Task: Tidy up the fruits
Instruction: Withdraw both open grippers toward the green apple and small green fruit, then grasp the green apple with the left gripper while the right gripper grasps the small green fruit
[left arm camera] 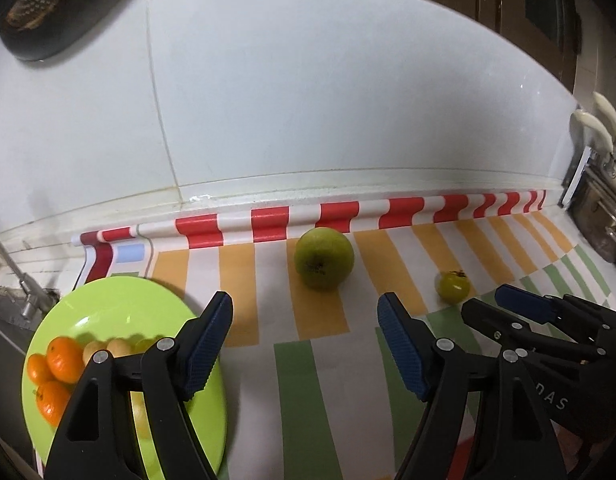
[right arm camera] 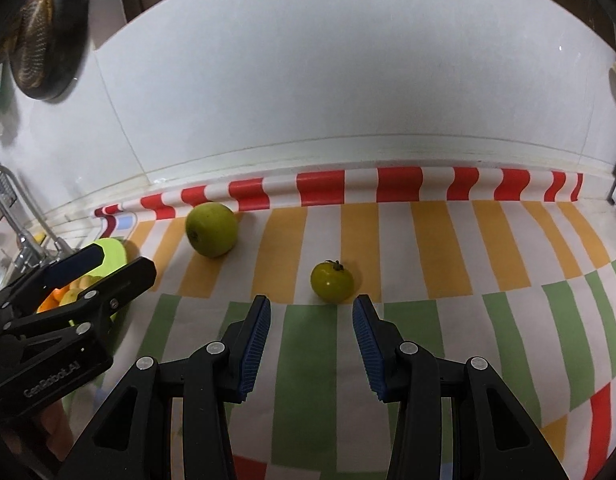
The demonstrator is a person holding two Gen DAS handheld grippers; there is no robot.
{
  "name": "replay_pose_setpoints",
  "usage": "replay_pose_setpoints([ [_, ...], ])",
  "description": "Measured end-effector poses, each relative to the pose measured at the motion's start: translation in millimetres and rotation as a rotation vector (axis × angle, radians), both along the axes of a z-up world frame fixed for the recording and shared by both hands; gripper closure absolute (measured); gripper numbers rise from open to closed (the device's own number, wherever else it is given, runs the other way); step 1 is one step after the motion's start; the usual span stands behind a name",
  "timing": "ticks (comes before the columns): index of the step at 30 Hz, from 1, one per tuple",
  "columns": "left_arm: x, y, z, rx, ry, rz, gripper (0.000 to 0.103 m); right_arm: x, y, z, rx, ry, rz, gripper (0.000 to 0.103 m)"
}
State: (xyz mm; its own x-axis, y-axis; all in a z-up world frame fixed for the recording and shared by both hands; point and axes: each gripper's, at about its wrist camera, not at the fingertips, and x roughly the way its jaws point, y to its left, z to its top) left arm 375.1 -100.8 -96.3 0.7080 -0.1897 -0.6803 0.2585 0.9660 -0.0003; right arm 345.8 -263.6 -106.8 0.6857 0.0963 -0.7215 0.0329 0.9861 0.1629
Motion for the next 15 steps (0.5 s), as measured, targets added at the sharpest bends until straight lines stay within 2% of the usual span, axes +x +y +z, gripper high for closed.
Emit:
replay_pose_setpoints([
  [15,53.6,-22.7,-25.2,0.039,0.034,-0.031,0.027,30.8,-7.9,-21.2,-0.002,0.049,-0.009,0.059],
])
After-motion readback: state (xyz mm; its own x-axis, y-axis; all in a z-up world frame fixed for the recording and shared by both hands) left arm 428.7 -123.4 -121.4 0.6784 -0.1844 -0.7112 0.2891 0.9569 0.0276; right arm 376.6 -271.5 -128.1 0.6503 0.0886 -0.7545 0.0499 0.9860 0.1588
